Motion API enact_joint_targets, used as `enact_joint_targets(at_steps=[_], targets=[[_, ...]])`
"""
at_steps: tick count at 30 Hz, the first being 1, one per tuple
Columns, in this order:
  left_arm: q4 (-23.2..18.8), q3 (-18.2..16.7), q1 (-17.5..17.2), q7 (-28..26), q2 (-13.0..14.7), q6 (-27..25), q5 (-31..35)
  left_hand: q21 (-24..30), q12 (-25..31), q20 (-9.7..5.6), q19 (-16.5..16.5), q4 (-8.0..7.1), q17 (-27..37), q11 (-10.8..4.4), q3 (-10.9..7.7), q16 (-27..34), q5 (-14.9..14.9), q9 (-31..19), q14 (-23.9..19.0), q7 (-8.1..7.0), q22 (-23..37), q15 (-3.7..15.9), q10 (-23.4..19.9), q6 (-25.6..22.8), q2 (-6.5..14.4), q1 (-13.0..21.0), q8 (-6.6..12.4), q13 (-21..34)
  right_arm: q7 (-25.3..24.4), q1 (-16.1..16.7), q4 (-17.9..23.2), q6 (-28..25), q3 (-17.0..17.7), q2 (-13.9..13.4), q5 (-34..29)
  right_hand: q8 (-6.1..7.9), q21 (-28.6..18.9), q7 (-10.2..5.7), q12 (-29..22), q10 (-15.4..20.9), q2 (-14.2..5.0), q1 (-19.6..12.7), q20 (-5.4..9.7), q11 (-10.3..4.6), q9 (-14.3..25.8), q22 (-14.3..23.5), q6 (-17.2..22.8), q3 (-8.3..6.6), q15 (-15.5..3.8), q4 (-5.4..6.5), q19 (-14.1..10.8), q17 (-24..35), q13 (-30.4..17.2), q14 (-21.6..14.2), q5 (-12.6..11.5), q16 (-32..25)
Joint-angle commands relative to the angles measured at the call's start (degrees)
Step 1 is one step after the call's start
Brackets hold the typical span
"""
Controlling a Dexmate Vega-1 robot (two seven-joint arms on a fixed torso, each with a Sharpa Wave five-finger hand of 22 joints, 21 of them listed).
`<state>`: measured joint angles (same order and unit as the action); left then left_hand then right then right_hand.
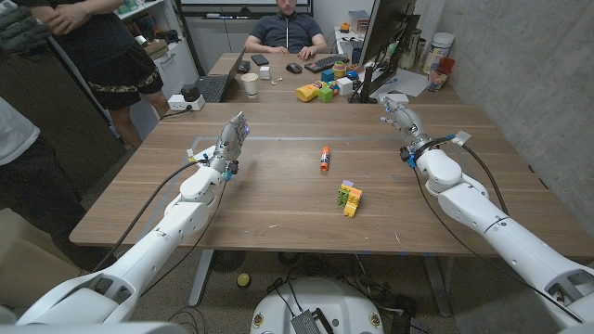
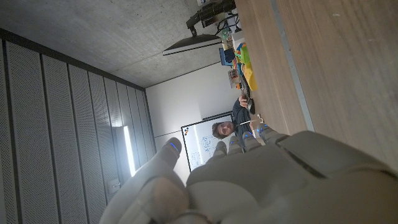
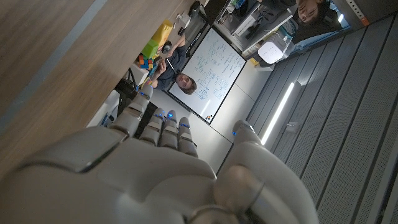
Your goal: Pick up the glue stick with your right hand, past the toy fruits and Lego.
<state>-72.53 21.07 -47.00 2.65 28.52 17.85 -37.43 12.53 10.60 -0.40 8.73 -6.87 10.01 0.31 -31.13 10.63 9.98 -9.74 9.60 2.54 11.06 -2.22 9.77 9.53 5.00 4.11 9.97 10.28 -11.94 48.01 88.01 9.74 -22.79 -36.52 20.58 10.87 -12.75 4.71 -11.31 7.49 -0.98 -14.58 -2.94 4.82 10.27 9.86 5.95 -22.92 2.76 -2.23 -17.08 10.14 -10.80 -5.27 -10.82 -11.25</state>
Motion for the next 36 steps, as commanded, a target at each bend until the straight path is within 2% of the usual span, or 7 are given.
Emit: enact_joint_targets(at_steps=[1,10,13,23,32,36], targets=[[-0.51,-0.26,-0.65,0.10,0.06,0.50,-0.28,0.13,0.31,0.14,0.53,0.04,0.16,0.05,-0.14,0.17,0.35,-0.09,6.54,0.04,0.11,-0.01,3.55,1.20,1.18,-0.04,0.31,0.18,-5.44,0.49,6.30,-2.16,0.38,-2.16,-8.09,0.20,-0.25,0.29,-0.31,0.46,-0.08,-1.21,0.66,-0.11,0.28,0.20,0.30,-0.20,-0.39,-0.63,-0.95,0.17,-0.23,-0.73,-0.31,-0.37],[-0.58,-0.42,-0.90,0.33,0.21,0.75,-0.43,0.12,0.31,0.17,0.55,0.03,0.17,0.02,-0.11,0.17,0.37,-0.09,6.57,0.01,0.11,-0.01,3.55,1.20,1.20,-0.07,0.31,0.18,-7.73,0.17,9.84,-4.32,0.15,-2.86,-13.78,0.29,-0.18,0.25,-0.20,0.46,-0.32,-2.39,1.11,-0.20,0.30,0.19,0.56,-0.37,-0.72,-1.50,-1.49,0.17,-0.23,-1.16,-0.46,-0.32],[-0.62,-0.51,-0.98,0.25,0.24,0.86,-0.44,0.13,0.32,0.14,0.52,0.03,0.17,0.02,-0.10,0.18,0.37,-0.09,6.54,0.05,0.11,0.04,3.53,1.19,1.21,-0.08,0.31,0.18,-8.59,-0.13,10.81,-4.95,-0.19,-3.11,-16.36,0.48,-0.20,0.12,-0.55,1.55,-0.49,-2.99,1.79,-0.22,0.33,0.20,1.13,-0.32,-0.86,-1.97,-2.08,0.19,-0.26,-1.68,-0.54,-0.39],[-0.89,-0.76,-1.42,0.38,0.50,1.20,-0.57,0.13,0.33,0.16,0.53,0.02,0.17,0.03,-0.06,0.18,0.38,-0.09,6.54,0.02,0.11,0.04,3.52,1.21,1.22,-0.10,0.31,0.18,-11.22,-0.22,14.87,-7.93,-1.03,-3.90,-24.44,0.84,-0.39,-0.36,-0.88,2.92,-1.23,-1.19,2.59,-0.31,0.43,0.26,2.39,0.64,-1.47,-0.65,-3.32,0.71,-0.33,-2.93,-0.88,-0.91],[-1.39,-1.03,-2.02,0.45,0.73,1.52,-0.80,0.13,0.32,0.17,0.54,0.02,0.17,0.05,-0.02,0.18,0.38,-0.09,6.55,0.02,0.11,0.04,3.54,1.26,1.21,-0.13,0.29,0.18,-12.54,-0.35,16.82,-9.05,-2.18,-4.18,-30.98,0.95,-0.34,-0.33,-0.96,3.37,-1.02,-1.14,2.56,-0.23,0.45,0.25,2.86,0.88,-1.50,-0.71,-3.54,0.65,-0.35,-3.20,-1.05,-0.86],[-1.20,-1.11,-2.00,0.72,0.73,1.75,-0.91,0.13,0.32,0.19,0.54,0.02,0.17,0.02,0.00,0.18,0.39,-0.09,6.56,0.00,0.11,0.04,3.55,1.28,1.22,-0.14,0.29,0.18,-13.31,-0.44,18.34,-11.46,-3.08,-4.15,-35.05,0.93,-0.12,-0.34,-0.93,3.46,-0.86,-1.46,2.41,-0.24,0.45,0.24,2.94,0.94,-1.55,-1.00,-3.22,0.56,-0.36,-3.01,-1.15,-0.66]])
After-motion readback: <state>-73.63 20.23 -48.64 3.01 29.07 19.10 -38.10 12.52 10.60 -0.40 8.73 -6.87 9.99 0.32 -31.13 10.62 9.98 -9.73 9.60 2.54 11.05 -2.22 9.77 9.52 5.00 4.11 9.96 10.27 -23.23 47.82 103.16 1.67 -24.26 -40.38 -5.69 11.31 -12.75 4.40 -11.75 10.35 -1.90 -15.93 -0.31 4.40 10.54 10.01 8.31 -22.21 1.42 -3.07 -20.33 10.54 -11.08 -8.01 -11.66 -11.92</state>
